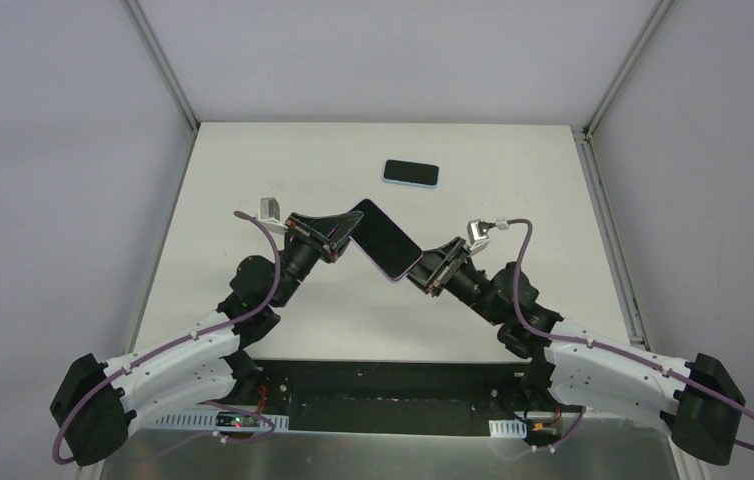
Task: Take the phone out of the phone case
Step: Remove the phone case from the phone.
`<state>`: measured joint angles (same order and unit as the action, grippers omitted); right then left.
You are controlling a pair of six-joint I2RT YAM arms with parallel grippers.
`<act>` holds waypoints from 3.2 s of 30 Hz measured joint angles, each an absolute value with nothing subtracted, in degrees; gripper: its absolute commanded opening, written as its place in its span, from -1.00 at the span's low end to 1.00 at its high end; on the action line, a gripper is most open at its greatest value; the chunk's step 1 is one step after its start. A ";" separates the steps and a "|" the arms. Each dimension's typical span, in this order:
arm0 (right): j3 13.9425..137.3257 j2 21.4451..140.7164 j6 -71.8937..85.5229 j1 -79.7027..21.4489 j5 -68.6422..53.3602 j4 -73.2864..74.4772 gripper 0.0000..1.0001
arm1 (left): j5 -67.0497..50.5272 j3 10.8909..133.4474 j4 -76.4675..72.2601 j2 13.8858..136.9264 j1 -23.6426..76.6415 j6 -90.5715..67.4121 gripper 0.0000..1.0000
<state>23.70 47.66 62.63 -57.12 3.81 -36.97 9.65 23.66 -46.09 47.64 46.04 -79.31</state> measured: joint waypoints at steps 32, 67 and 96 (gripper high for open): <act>20.10 41.17 66.02 -51.35 -2.33 -36.49 -1.00 | 15.86 19.44 -34.41 34.06 46.13 -60.27 0.94; 31.86 39.53 63.29 -47.33 6.44 17.43 -1.00 | 31.79 62.96 11.90 75.33 79.20 1.26 0.63; 31.99 39.29 64.53 -46.98 5.65 18.02 -1.00 | 34.94 70.30 11.55 88.64 80.34 7.07 -0.39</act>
